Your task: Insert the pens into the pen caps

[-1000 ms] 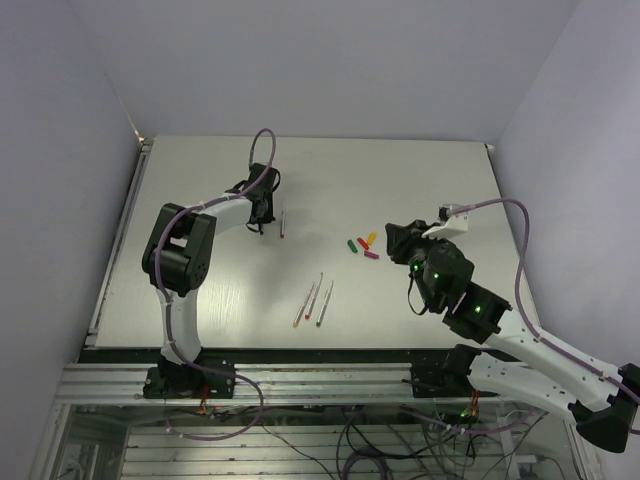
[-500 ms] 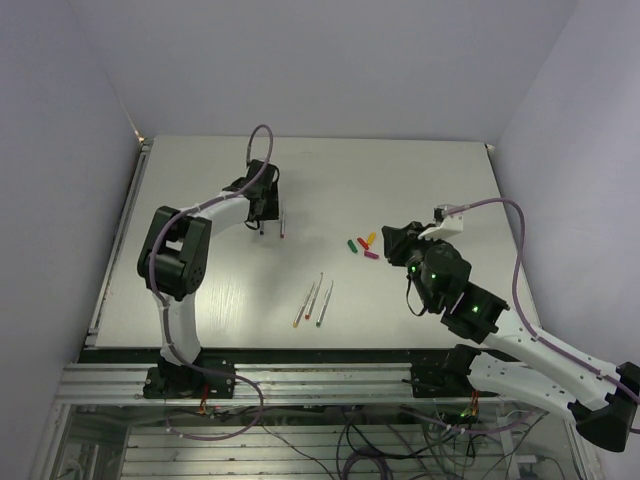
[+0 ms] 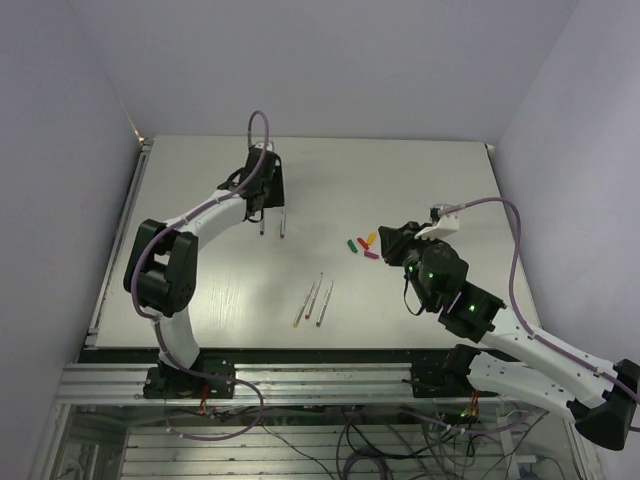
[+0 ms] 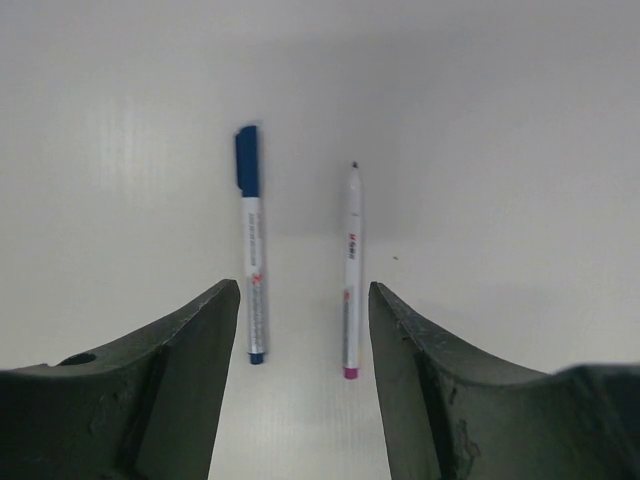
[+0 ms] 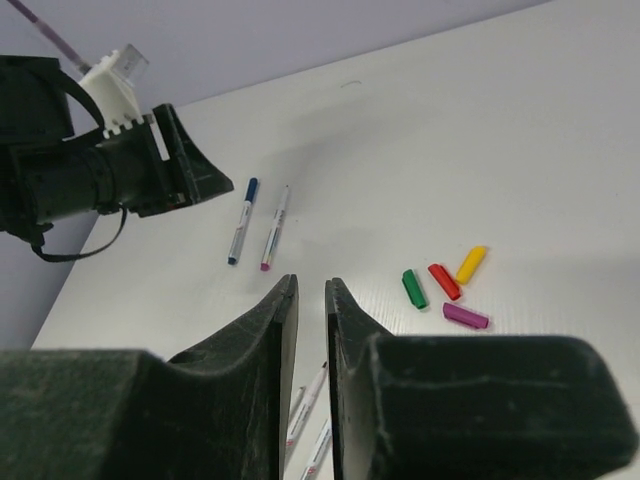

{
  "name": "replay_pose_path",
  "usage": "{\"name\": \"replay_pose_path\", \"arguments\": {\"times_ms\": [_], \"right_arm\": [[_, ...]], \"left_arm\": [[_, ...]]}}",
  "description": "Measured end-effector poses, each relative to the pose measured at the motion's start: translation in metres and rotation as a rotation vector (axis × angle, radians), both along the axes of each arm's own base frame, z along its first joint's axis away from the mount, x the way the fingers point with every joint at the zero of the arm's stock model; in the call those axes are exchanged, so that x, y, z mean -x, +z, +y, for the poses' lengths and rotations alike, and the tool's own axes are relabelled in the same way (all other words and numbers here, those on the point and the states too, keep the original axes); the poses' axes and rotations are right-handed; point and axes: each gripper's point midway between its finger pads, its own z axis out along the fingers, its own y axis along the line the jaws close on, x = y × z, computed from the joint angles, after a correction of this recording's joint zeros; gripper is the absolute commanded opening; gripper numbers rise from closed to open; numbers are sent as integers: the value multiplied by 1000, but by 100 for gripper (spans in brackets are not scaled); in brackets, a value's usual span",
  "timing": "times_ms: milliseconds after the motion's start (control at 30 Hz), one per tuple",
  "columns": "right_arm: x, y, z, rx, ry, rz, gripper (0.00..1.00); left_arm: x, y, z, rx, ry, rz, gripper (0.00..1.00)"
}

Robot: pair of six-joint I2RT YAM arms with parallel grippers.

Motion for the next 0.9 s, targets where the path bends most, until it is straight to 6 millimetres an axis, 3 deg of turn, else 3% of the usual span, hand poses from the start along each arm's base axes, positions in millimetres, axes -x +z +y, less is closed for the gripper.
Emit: {"name": "replay_pose_path", "arguments": {"times_ms": [300,900], "right_arm": [[1,-5,0,-4,3,2,15],[2,-10,1,-15,6,13,13]], "left_arm": [[18,-39,-45,-52,-96,112,64],[20,-83,-43,-101,-73,233,62]]}}
